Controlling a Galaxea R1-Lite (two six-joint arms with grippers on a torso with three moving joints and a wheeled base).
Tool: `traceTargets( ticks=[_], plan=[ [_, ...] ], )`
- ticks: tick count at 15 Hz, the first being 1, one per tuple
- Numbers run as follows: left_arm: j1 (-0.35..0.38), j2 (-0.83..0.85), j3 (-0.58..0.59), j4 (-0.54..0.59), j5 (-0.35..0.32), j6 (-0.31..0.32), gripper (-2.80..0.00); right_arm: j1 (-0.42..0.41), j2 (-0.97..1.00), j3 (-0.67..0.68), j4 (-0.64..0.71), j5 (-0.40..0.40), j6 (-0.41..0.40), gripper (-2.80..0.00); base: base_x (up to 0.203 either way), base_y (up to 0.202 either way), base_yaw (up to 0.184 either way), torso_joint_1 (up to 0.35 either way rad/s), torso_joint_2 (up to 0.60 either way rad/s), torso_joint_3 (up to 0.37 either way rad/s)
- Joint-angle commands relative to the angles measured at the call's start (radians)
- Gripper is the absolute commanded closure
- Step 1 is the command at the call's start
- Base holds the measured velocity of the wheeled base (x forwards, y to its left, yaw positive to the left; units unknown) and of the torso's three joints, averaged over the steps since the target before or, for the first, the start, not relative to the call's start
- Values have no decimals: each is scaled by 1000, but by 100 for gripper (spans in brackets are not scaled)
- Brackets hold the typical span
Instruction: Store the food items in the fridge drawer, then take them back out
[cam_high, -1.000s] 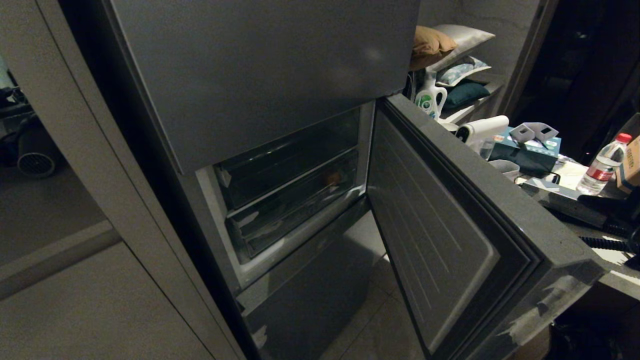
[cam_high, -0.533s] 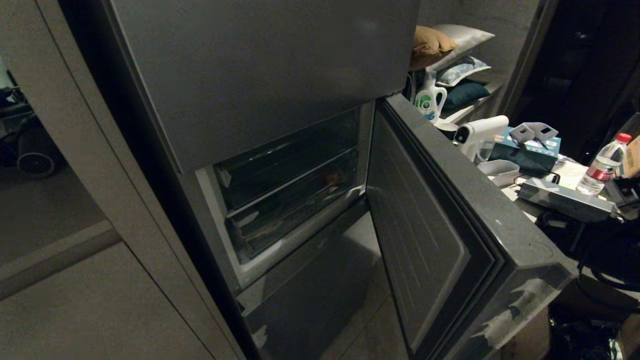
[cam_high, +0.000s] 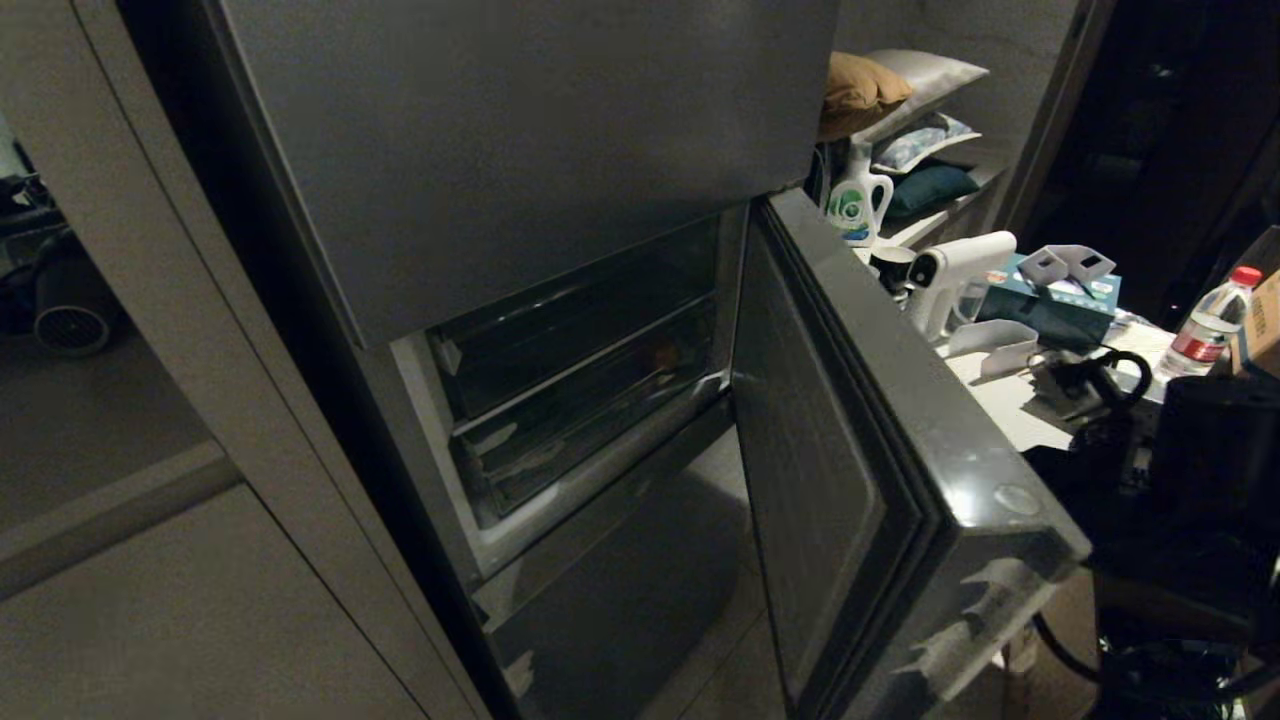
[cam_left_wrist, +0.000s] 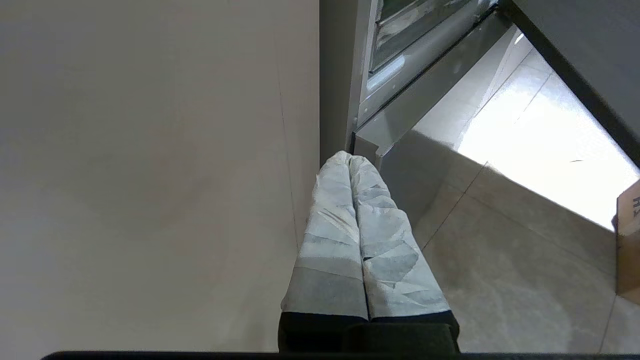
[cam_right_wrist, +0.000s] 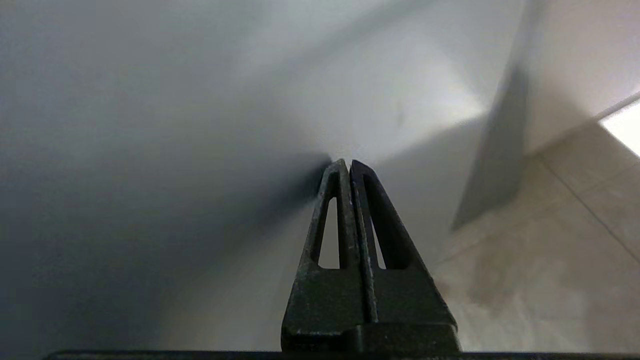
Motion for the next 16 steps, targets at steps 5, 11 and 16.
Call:
traceTargets(
  ticks=[5, 11, 16],
  plan=[
    [-1, 2, 0, 0, 0, 0, 0, 186, 294, -356, -8, -60, -7, 0, 0, 0, 0, 0, 0, 0],
    [-1, 2, 0, 0, 0, 0, 0, 291, 639, -869, -9, -140, -9, 0, 0, 0, 0, 0, 0, 0],
    [-1, 2, 0, 0, -1, 0, 0, 305, 434, -624, -55, -169, -15, 0, 0, 0, 0, 0, 0, 0]
  ],
)
